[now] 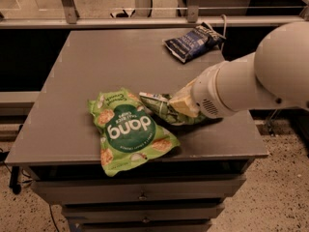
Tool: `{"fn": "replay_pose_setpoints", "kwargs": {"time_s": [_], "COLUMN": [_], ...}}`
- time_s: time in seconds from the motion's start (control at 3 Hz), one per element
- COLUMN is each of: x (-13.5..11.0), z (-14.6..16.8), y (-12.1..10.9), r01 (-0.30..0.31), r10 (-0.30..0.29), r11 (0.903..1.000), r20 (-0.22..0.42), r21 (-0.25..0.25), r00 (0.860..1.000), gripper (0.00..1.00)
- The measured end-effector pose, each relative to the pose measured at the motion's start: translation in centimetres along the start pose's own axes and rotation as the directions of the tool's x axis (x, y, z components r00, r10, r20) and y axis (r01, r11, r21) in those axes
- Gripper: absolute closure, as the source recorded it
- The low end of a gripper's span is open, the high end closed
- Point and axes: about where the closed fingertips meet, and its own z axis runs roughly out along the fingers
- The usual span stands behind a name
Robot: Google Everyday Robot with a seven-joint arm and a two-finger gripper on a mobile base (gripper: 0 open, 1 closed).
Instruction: Move green jalapeno chip bag near green rice chip bag
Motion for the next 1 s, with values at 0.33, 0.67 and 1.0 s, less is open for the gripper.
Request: {"fn": "replay_pose_setpoints", "kwargs": {"time_s": [0.33, 0.67, 1.0], "x": [2.9, 4.4, 5.0], "z": [0.3, 0.8, 1.0], "y": [0.9, 1.7, 2.0], "r01": [-0.062, -0.102, -0.13], "r10": [0.062, 0.103, 0.131], "r11": [0.9978, 0.9944, 0.9908], "r20": [-0.027, -0.033, -0.031], "r21": [0.025, 0.027, 0.038], "r00": [0.998, 0.994, 0.991], "gripper": [1.0, 1.0, 0.82]}}
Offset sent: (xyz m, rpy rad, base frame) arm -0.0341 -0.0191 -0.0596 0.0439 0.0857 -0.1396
